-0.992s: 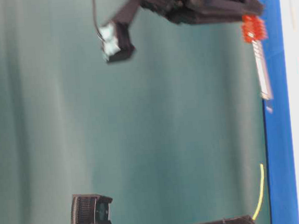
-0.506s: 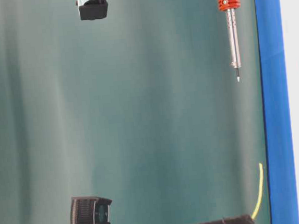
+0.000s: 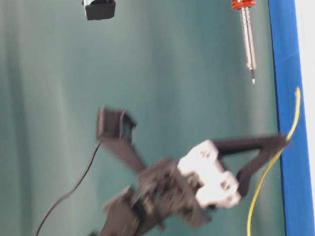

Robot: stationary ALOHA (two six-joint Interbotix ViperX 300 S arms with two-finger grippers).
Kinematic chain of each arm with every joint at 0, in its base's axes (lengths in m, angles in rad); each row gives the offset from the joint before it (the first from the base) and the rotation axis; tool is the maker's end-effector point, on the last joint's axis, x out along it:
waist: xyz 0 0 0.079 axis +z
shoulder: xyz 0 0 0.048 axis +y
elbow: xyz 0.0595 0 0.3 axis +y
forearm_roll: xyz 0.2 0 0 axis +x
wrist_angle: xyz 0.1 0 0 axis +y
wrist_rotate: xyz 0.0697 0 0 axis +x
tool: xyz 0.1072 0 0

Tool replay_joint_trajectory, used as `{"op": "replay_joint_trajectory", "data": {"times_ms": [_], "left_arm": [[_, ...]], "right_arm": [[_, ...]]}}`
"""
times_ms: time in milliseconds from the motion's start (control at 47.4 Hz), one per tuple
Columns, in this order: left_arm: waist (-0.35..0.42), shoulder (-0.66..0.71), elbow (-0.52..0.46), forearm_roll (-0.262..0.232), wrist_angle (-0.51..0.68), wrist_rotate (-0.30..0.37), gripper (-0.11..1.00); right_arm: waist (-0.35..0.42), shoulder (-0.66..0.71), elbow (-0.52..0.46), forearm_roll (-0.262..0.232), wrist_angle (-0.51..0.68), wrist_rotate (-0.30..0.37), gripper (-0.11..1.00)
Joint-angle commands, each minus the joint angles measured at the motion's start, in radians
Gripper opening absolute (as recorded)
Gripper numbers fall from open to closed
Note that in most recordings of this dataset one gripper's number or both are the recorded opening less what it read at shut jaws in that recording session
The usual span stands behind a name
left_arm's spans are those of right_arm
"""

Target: Touch the tip of the soldering iron to the tip of the solder at the mark.

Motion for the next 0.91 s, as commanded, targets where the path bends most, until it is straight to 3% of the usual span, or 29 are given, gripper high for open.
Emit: {"op": "replay_joint_trajectory", "data": {"times_ms": [0,886], "left_arm": [[0.005,0.029,-0.058,0.003,0.0,-0.002,0.03],[0.025,0.107,-0.103,0.003,0.026,0.002,0.03]], "right_arm": [[-0.003,-0.009,-0.005,-0.002,-0.009,0.002,0.06],[-0.003,0.026,0.012,0.0,-0.025,0.002,0.06]]}}
